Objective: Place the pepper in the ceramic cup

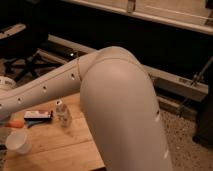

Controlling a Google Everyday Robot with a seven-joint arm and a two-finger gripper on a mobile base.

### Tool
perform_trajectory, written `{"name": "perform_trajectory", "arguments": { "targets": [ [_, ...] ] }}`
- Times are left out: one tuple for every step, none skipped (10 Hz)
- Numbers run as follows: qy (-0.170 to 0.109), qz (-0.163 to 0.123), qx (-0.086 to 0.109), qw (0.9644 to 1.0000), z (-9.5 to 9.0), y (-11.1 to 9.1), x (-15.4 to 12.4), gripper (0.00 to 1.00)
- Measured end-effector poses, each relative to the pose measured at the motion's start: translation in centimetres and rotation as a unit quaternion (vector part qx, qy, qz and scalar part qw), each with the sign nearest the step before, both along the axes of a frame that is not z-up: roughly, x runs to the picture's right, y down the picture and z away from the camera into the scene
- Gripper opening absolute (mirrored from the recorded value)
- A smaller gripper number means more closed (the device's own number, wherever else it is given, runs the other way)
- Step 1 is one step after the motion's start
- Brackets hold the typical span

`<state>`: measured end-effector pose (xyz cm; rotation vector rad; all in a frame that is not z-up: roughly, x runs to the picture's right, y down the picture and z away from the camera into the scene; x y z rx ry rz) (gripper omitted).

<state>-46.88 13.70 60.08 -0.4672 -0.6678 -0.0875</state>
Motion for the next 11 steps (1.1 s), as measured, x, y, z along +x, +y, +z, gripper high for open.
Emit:
{"name": "perform_trajectory", "arguments": {
  "targets": [
    [-0.014, 0.001, -0.003, 0.9999, -0.7, 0.1, -0.5, 0.0],
    [-0.029, 0.001, -0.006, 0.9996, -1.5, 0.2, -0.9, 0.0],
    [-0.039, -0.001, -0.009, 0.9992, -2.0, 0.4, -1.2, 0.0],
    [-0.049, -0.002, -0.013, 0.9987, -2.6, 0.6, -1.4, 0.0],
    [-0.058, -0.002, -0.019, 0.9981, -3.4, 0.7, -1.6, 0.0],
    [-0.066, -0.002, -0.026, 0.9975, -4.1, 0.9, -1.7, 0.0],
    [-0.076, -0.002, -0.036, 0.9965, -4.8, 1.1, -1.8, 0.0],
    [-0.082, -0.001, -0.047, 0.9955, -5.1, 1.4, -1.7, 0.0],
    [-0.088, 0.0, -0.061, 0.9942, -5.4, 1.7, -1.6, 0.0],
    [-0.092, 0.0, -0.074, 0.993, -5.6, 2.1, -1.4, 0.0],
    [-0.094, 0.002, -0.087, 0.9918, -5.6, 2.4, -1.1, 0.0]
  ]
}}
